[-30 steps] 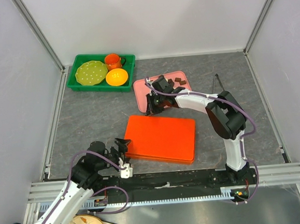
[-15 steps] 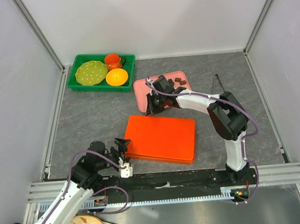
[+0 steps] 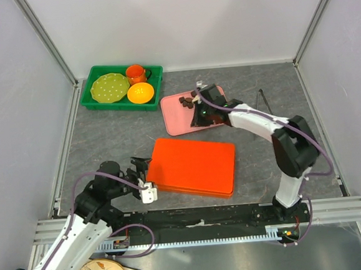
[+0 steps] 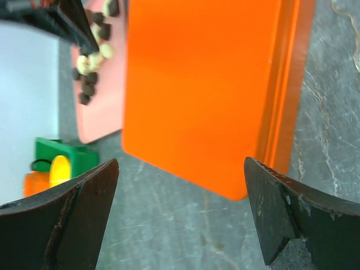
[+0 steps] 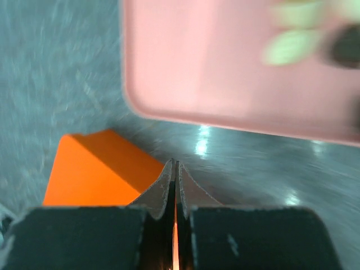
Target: Pack the chocolate
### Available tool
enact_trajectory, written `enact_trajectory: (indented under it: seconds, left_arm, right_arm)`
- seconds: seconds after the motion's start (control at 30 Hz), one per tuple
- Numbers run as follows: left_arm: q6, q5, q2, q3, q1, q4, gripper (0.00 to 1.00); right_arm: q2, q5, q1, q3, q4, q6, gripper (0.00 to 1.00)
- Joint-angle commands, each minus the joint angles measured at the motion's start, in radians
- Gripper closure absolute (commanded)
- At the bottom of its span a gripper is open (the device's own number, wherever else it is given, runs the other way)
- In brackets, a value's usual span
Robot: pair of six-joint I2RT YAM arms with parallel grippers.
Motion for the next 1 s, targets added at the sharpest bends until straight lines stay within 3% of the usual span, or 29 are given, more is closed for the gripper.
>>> enact_trajectory:
  seconds: [0.0, 0.13, 0.17, 0.3, 0.5, 0.73, 0.97]
  left_arm:
    - [-0.052, 0.012, 0.012, 0.140, -0.002, -0.120, 0.01]
    - [-0.208, -0.089, 0.065, 0.204, 0.000, -0.096, 0.01]
    - [-0.243, -0.172, 0.120, 0.210, 0.000, -0.034, 0.01]
    - [-0.388, -0.270, 0.306, 0.300, 0.021, 0.036, 0.03]
    - [-0.506, -0.261, 0.492, 0.385, 0.135, 0.117, 0.05]
    - [-0.508, -0.199, 0.645, 0.405, 0.319, 0.151, 0.08]
    - [-0.459, -0.135, 0.642, 0.270, 0.325, 0.205, 0.08]
  right_arm:
    - [-0.207, 0.206, -0.112, -0.104, -0.028, 0.110, 1.00]
    - [-0.381, 0.242, -0.216, -0.255, -0.091, 0.155, 1.00]
    - [-0.412, 0.239, -0.230, -0.286, -0.126, 0.155, 1.00]
    - [-0.568, 0.202, -0.257, -0.456, -0.197, 0.176, 1.00]
    - [-0.743, 0.182, -0.261, -0.635, -0.255, 0.227, 1.00]
    - [-0.774, 0.104, -0.261, -0.744, -0.221, 0.268, 1.00]
    - [-0.730, -0.008, -0.261, -0.846, -0.089, 0.351, 1.00]
